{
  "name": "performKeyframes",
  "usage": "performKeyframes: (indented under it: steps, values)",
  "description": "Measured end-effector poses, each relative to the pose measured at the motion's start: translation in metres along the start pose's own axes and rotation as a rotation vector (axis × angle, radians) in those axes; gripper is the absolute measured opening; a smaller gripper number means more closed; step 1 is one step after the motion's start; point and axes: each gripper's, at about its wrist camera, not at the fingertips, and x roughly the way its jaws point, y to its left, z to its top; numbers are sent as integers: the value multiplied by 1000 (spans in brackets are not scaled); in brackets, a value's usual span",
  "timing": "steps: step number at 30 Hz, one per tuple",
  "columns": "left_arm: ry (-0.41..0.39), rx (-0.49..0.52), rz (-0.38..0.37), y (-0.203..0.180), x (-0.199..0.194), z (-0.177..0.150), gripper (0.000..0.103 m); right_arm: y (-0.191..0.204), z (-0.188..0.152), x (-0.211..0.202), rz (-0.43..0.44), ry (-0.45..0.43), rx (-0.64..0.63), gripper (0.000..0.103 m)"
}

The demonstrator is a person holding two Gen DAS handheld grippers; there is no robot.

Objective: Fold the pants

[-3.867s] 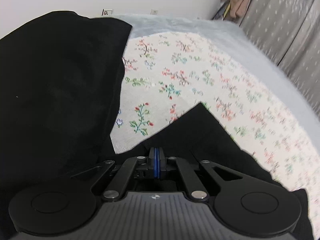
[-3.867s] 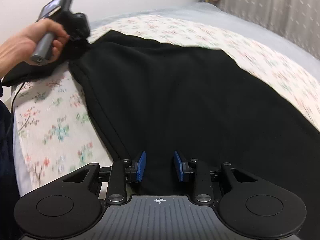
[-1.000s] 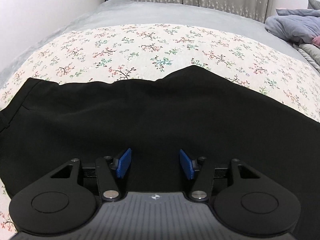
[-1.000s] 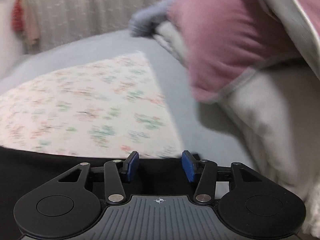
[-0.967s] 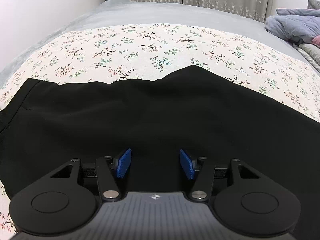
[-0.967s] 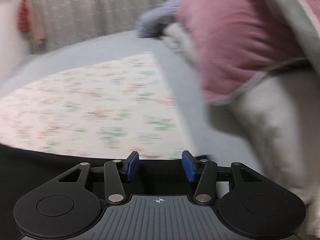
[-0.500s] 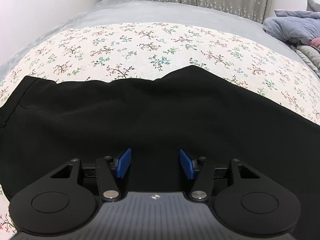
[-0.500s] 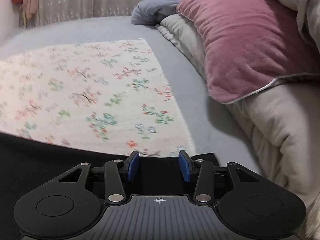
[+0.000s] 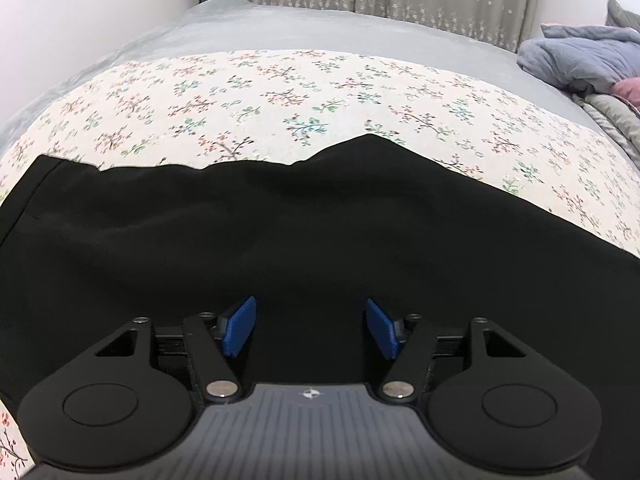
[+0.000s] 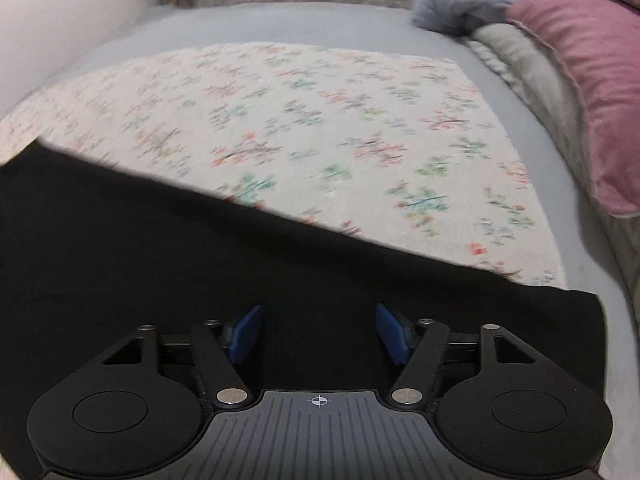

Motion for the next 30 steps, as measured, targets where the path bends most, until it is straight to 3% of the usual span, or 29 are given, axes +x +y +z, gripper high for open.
performKeyframes:
  steps: [3, 6, 11, 14, 18, 20, 22, 26, 28, 30]
  values:
    - [4, -17, -2, 3, 0, 0, 81, -9, 1, -1, -145, -12, 21, 69]
    - [6, -24, -11, 3, -3, 1, 81, -8, 6, -3, -140, -29, 50, 69]
    - [-2, -74, -36, 9, -7, 5, 81, 21, 7, -25, 21, -94, 19, 71]
    - [34, -101, -31, 15, -1, 5, 81, 51, 9, -30, 111, -102, -37, 71]
    - [35, -139, -50, 27, 3, 4, 81, 99, 2, -26, 297, -70, -198, 72]
    - [47, -184, -76, 34, 0, 7, 81, 107, 2, -6, 220, -6, -219, 71]
    - [61, -269, -115, 48, -3, 11, 81, 103, 9, 2, 187, -21, -177, 72]
    - [38, -467, -134, 88, -8, 18, 81, 99, 24, 9, 16, -65, -99, 72]
    - [40, -559, -157, 108, -8, 21, 81, 116, 30, 3, 14, -108, -124, 72]
    - [45, -613, -162, 123, -5, 25, 81, 140, 42, -3, 92, -164, -149, 72]
